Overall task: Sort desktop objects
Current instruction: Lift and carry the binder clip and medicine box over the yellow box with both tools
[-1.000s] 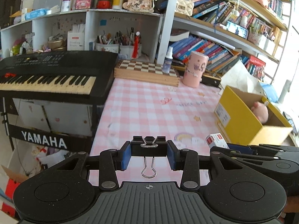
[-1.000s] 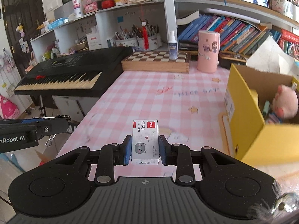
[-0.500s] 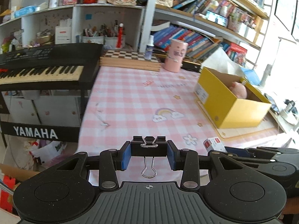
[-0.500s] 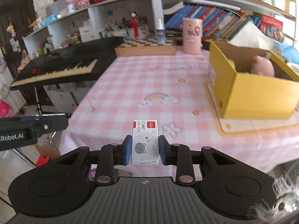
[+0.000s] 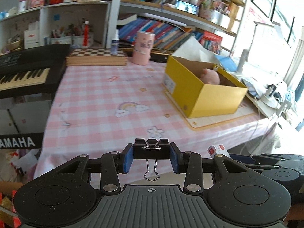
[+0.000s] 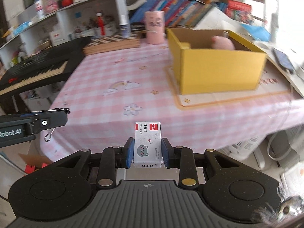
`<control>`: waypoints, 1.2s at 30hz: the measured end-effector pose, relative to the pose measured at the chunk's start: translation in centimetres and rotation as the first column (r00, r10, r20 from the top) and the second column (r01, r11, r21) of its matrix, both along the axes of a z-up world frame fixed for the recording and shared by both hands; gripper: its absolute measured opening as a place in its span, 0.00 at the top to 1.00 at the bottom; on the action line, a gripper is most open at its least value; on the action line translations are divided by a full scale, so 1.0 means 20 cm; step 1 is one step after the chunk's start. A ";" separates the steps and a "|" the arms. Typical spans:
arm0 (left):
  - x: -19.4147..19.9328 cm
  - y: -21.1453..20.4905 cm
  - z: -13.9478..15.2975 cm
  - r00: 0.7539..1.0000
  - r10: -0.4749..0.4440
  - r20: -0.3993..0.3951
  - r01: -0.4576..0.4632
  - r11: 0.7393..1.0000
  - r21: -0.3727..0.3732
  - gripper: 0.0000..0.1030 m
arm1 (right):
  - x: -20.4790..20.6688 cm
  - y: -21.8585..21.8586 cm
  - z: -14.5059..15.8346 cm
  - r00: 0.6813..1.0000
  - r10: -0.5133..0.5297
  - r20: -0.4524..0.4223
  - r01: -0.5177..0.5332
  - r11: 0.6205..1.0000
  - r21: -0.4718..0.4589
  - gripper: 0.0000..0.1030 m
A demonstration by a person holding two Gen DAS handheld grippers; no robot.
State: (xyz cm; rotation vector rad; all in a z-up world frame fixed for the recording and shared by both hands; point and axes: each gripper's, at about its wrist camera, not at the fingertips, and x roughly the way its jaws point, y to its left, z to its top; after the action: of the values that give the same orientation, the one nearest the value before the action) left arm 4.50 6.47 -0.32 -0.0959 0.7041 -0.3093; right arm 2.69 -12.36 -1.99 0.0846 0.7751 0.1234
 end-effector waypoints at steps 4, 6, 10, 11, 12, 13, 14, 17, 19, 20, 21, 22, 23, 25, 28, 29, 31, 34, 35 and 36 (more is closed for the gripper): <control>0.01 -0.06 0.00 1.000 -0.029 -0.001 0.029 1.000 -0.001 0.63 | -0.02 -0.07 -0.01 0.999 -0.041 -0.008 0.041 0.999 0.000 0.73; 0.02 -0.10 0.00 0.999 -0.052 0.001 0.052 0.999 -0.003 0.63 | -0.02 -0.10 -0.01 0.999 -0.053 -0.010 0.053 0.999 0.000 0.73; 0.05 -0.20 -0.01 0.995 -0.102 -0.001 0.102 0.995 -0.009 0.63 | -0.04 -0.17 0.00 0.997 -0.081 -0.008 0.081 0.997 -0.011 0.73; 0.06 -0.23 -0.01 0.993 -0.116 -0.001 0.116 0.993 -0.009 0.63 | -0.04 -0.19 0.00 0.996 -0.093 -0.010 0.092 0.996 -0.012 0.73; 0.06 -0.25 0.00 0.992 -0.127 0.001 0.127 0.992 -0.009 0.63 | -0.05 -0.21 0.00 0.994 -0.110 -0.011 0.110 0.994 -0.014 0.73; 0.07 -0.27 0.00 0.991 -0.136 0.004 0.136 0.991 -0.009 0.63 | -0.05 -0.23 0.01 0.992 -0.125 -0.011 0.124 0.992 -0.014 0.73; 0.08 -0.29 0.01 0.990 -0.144 0.008 0.144 0.989 -0.008 0.63 | -0.05 -0.26 0.01 0.990 -0.138 -0.007 0.138 0.990 -0.014 0.73; 0.10 -0.34 0.01 0.986 -0.166 0.011 0.167 0.986 -0.007 0.63 | -0.05 -0.32 0.03 0.986 -0.169 0.006 0.169 0.986 -0.016 0.73; 0.12 -0.38 0.01 0.984 -0.178 0.016 0.178 0.984 -0.004 0.63 | -0.04 -0.35 0.02 0.984 -0.181 0.004 0.181 0.983 -0.016 0.73; 0.13 -0.39 0.02 0.983 -0.182 0.020 0.182 0.983 -0.002 0.63 | -0.03 -0.37 0.03 0.983 -0.186 0.005 0.186 0.982 -0.017 0.73; 0.14 -0.41 0.02 0.983 -0.184 0.021 0.184 0.983 -0.002 0.63 | -0.02 -0.39 0.03 0.981 -0.192 0.007 0.192 0.981 -0.018 0.73; 0.15 -0.42 0.02 0.982 -0.185 0.023 0.185 0.983 -0.002 0.63 | -0.02 -0.40 0.03 0.981 -0.196 0.009 0.196 0.980 -0.018 0.73; 0.16 -0.43 0.02 0.982 -0.186 0.023 0.186 0.983 -0.003 0.63 | -0.01 -0.41 0.03 0.980 -0.199 0.010 0.199 0.980 -0.019 0.73; 0.17 -0.45 0.02 0.982 -0.187 0.023 0.187 0.982 -0.005 0.63 | 0.01 -0.44 0.04 0.979 -0.202 0.013 0.203 0.979 -0.022 0.73; 0.20 -0.48 0.02 0.981 -0.193 0.022 0.193 0.981 -0.008 0.63 | 0.03 -0.47 0.04 0.979 -0.203 0.011 0.204 0.979 -0.027 0.73; 0.21 -0.49 0.02 0.980 -0.197 0.022 0.197 0.980 -0.009 0.63 | 0.04 -0.48 0.04 0.979 -0.203 0.009 0.203 0.979 -0.029 0.73; 0.22 -0.52 0.02 0.978 -0.206 0.024 0.206 0.978 -0.010 0.63 | 0.05 -0.50 0.04 0.978 -0.207 0.007 0.207 0.978 -0.033 0.73; 0.24 -0.56 0.03 0.974 -0.222 0.035 0.222 0.975 -0.007 0.63 | 0.07 -0.53 0.04 0.976 -0.219 0.008 0.219 0.975 -0.037 0.73; 0.25 -0.57 0.03 0.973 -0.227 0.041 0.227 0.974 -0.004 0.63 | 0.08 -0.54 0.05 0.975 -0.223 0.009 0.223 0.974 -0.038 0.73; 0.25 -0.58 0.04 0.972 -0.231 0.047 0.231 0.973 -0.002 0.63 | 0.08 -0.55 0.05 0.974 -0.228 0.010 0.228 0.973 -0.038 0.73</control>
State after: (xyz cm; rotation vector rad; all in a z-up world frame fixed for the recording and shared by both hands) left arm 9.60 -5.13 0.45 -0.0131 0.6686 -0.5360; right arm 4.35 -23.40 -1.04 0.1354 0.7568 -0.1096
